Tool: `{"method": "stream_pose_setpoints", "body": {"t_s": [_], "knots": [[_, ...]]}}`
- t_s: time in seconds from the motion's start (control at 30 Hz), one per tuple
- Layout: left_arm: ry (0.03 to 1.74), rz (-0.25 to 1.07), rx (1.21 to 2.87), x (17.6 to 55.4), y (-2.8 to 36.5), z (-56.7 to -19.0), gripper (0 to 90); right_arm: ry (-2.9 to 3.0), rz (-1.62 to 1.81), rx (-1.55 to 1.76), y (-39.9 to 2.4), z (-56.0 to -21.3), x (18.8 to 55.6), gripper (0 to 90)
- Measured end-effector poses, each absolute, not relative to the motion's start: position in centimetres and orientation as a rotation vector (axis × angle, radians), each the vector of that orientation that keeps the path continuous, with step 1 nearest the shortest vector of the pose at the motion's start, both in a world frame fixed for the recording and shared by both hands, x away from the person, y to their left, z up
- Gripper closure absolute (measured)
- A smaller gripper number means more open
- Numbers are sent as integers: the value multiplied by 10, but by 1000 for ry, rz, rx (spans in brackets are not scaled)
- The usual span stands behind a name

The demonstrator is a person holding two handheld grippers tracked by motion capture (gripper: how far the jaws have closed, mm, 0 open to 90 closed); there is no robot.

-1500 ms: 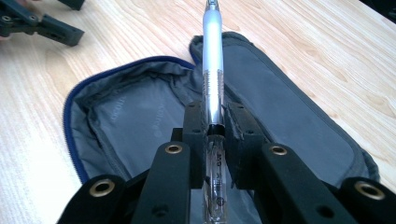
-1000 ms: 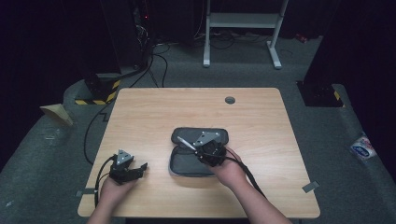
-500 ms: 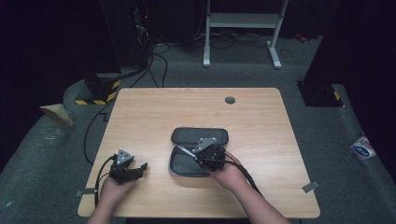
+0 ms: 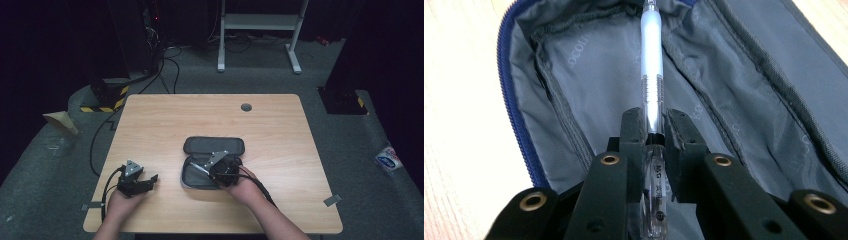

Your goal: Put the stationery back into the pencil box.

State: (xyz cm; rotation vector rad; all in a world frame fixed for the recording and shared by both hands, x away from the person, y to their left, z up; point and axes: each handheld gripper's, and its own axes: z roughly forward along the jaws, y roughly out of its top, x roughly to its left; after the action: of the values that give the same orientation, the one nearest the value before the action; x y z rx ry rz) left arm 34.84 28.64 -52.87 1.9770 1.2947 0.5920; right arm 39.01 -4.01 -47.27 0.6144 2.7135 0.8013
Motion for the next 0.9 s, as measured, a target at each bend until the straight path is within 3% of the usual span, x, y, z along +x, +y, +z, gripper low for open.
{"method": "stream_pose_setpoints", "body": {"t_s": [0.17,0.23,0.53,0.9], "knots": [[1293,595,1980,348,287,-529,304,2727,787,588,-40,-474,390,779],[1297,593,1977,348,286,-529,304,2715,798,607,-40,-474,390,718],[1294,594,1985,348,287,-528,304,2657,876,689,-46,-467,393,646],[1293,595,1986,348,287,-528,304,2544,940,828,-53,-465,388,422]]}}
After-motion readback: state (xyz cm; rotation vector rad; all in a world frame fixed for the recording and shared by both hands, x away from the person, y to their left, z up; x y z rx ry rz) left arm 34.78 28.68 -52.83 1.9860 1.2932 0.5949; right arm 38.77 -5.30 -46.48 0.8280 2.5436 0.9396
